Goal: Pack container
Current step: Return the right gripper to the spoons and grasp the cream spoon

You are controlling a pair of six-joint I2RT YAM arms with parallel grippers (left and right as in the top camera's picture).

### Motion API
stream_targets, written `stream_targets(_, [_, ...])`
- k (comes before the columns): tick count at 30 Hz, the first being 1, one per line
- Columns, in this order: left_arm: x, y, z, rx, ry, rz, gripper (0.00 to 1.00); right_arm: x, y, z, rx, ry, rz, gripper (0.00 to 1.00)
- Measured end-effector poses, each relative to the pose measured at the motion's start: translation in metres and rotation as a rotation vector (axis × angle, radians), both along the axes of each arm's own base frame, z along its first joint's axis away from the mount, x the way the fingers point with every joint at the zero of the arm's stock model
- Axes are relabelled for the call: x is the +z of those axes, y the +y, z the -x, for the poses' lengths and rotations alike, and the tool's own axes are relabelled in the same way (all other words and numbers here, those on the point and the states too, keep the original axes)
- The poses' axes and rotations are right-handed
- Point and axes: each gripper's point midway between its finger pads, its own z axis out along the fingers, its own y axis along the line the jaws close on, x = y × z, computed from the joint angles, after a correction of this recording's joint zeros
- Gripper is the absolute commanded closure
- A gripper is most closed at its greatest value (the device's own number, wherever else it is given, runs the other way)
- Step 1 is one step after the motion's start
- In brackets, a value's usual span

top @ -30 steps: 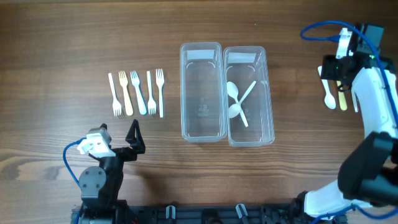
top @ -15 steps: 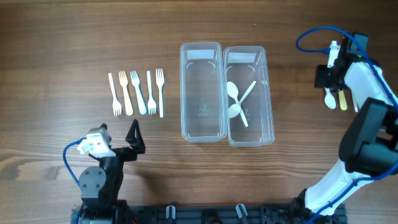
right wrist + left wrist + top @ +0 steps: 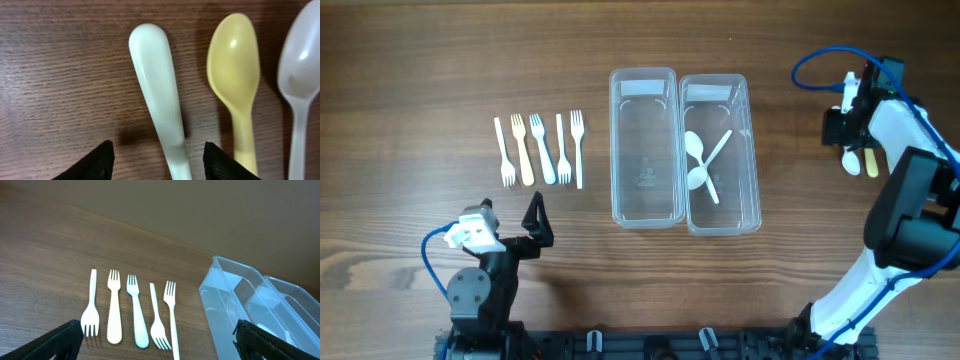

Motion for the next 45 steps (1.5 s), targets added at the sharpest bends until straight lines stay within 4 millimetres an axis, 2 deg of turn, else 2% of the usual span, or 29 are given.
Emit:
stream_targets(9, [0.0,0.0,0.0,0.0,0.0,0.0,0.0,-0.006,0.0,0.0,0.009,0.007,-0.006,0.61])
stream_targets(16, [0.0,0.0,0.0,0.0,0.0,0.0,0.0,-0.006,0.001,0.001,0.009,0.014,-0.009,0.62])
stream_targets(19, [0.0,0.0,0.0,0.0,0.0,0.0,0.0,-0.006,0.002,0.004,0.004,0.025,-0.014,0.57])
stream_targets(25, [0.0,0.0,0.0,0.0,0.0,0.0,0.0,-0.007,0.003,0.012,-0.019,0.06,-0.031,0.57])
stream_targets(29, [0.0,0.0,0.0,0.0,0.0,0.0,0.0,-0.007,0.004,0.014,-0.026,0.068,-0.037,0.73])
stream_targets(32, [0.0,0.0,0.0,0.0,0.0,0.0,0.0,-0.008,0.005,0.015,-0.04,0.068,-0.044,0.92])
stream_targets(33, [0.0,0.0,0.0,0.0,0.0,0.0,0.0,-0.008,0.005,0.015,-0.042,0.069,-0.047,0.95])
stream_targets(45, [0.0,0.0,0.0,0.0,0.0,0.0,0.0,-0.008,0.019,0.007,-0.046,0.022,-0.151,0.96])
